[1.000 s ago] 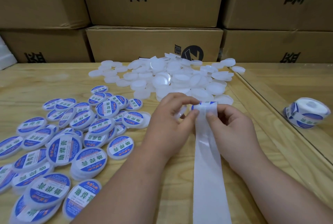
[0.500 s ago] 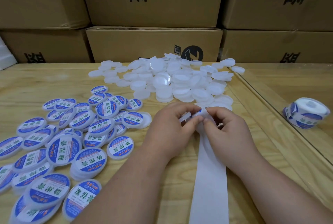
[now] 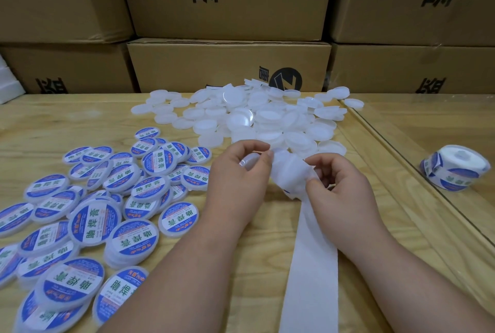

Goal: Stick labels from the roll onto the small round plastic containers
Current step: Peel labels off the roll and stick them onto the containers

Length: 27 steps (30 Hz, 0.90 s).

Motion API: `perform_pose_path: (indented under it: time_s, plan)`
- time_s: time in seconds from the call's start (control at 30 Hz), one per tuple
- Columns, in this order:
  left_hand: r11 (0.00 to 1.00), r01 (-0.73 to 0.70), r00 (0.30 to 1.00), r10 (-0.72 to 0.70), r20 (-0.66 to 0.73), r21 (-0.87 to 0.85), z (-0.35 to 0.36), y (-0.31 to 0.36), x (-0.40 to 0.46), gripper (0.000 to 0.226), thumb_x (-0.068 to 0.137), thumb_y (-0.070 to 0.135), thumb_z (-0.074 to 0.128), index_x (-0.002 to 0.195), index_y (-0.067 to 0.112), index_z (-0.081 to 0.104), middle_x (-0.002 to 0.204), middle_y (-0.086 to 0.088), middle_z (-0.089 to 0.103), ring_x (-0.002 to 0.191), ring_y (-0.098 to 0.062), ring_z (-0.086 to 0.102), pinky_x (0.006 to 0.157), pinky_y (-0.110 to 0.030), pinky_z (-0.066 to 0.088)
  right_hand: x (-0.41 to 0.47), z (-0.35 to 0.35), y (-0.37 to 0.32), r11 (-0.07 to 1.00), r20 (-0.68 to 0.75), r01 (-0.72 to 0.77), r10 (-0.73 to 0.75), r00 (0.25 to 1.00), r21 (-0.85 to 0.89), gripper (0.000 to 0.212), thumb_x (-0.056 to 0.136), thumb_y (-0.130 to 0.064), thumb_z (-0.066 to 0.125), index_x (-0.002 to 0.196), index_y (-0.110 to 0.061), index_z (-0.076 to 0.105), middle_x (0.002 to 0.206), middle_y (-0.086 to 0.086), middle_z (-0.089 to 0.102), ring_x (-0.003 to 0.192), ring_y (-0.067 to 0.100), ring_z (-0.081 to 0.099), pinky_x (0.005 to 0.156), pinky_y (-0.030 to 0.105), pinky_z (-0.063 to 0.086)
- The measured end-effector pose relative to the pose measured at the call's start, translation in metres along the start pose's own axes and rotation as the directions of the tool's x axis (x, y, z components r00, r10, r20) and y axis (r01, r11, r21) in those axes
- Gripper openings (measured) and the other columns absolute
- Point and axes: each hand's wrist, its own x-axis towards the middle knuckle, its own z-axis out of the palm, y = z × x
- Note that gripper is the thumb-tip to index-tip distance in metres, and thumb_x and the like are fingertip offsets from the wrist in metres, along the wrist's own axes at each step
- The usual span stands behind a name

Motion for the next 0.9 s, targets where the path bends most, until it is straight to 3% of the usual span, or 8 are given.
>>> perform_pose_path:
  time_s: [0.07,0.2,0.27,0.5,0.67,0.77,0.9]
  plan:
    - [1.0,0.0,1.0,0.0,-0.019,-0.002,-0.001,0.0,0.0,0.012,0.088,0.03,0.072,0.087,0.042,0.071,0.088,0.013,0.074,0.084,-0.017,0.071,0.068,-0.025,0.052,0.0,0.0,0.0,1.0,-0.021,-0.006,0.006,1.0,0.007,0.033,0.088,-0.001,0.059,0.093,-0.033,0.066,0.076,-0.016,0.059,0.061,0.0,0.05,0.055,0.009,0.042]
    - [0.997,0.035,0.996,-0.041,-0.085,-0.065,-0.003,0.002,-0.001,0.017,0.09,0.026,0.065,0.087,0.042,0.071,0.071,0.009,0.071,0.06,-0.007,0.065,0.043,-0.017,0.044,0.002,-0.002,0.0,1.0,-0.038,-0.007,0.005,0.999,-0.029,0.034,0.091,-0.001,0.058,0.095,-0.034,0.066,0.091,-0.005,0.063,0.065,0.002,0.053,0.059,0.009,0.043]
    - [0.991,0.061,0.99,-0.075,-0.115,-0.123,-0.004,0.003,0.0,0.017,0.09,0.023,0.064,0.086,0.037,0.071,0.064,0.013,0.068,0.053,-0.004,0.061,0.039,-0.016,0.041,0.003,-0.003,0.001,0.999,-0.029,-0.035,0.034,0.999,-0.041,0.033,0.092,-0.002,0.057,0.098,-0.033,0.066,0.094,-0.003,0.065,0.066,0.006,0.056,0.057,0.01,0.042]
    - [0.986,0.068,0.989,-0.086,-0.118,-0.155,-0.003,0.006,0.0,0.022,0.09,0.02,0.063,0.085,0.039,0.073,0.075,0.008,0.071,0.055,-0.001,0.063,0.04,-0.012,0.039,0.001,-0.006,-0.004,1.0,-0.153,-0.02,0.022,0.988,0.015,0.039,0.088,-0.006,0.059,0.101,-0.042,0.054,0.104,-0.015,0.057,0.07,0.001,0.056,0.055,0.01,0.044]
    - [0.993,0.068,0.998,-0.068,0.005,-0.097,-0.003,0.007,-0.002,0.016,0.089,0.021,0.066,0.085,0.035,0.075,0.07,0.012,0.07,0.059,-0.006,0.063,0.045,-0.014,0.042,-0.001,-0.004,-0.01,0.996,-0.127,0.076,-0.082,0.988,-0.053,0.036,0.09,-0.003,0.063,0.084,-0.039,0.065,0.114,-0.016,0.051,0.106,0.019,0.058,0.074,0.006,0.043]
    - [0.997,0.061,0.997,-0.058,0.058,-0.052,-0.001,0.006,-0.004,0.014,0.088,0.024,0.068,0.086,0.036,0.074,0.075,0.014,0.071,0.064,-0.01,0.063,0.052,-0.017,0.048,-0.006,-0.002,-0.016,0.979,-0.068,0.164,-0.172,0.983,-0.118,0.038,0.088,-0.001,0.067,0.079,-0.038,0.067,0.119,-0.015,0.052,0.123,0.017,0.052,0.099,0.022,0.042]
    - [1.0,0.025,0.992,-0.025,0.123,-0.004,0.001,0.006,-0.006,0.014,0.086,0.023,0.068,0.084,0.035,0.075,0.076,0.019,0.071,0.064,-0.005,0.063,0.056,-0.015,0.05,-0.009,-0.001,-0.02,0.958,-0.04,0.238,-0.247,0.968,-0.161,0.041,0.086,-0.004,0.072,0.087,-0.045,0.067,0.119,-0.018,0.051,0.125,0.017,0.048,0.093,0.009,0.035]
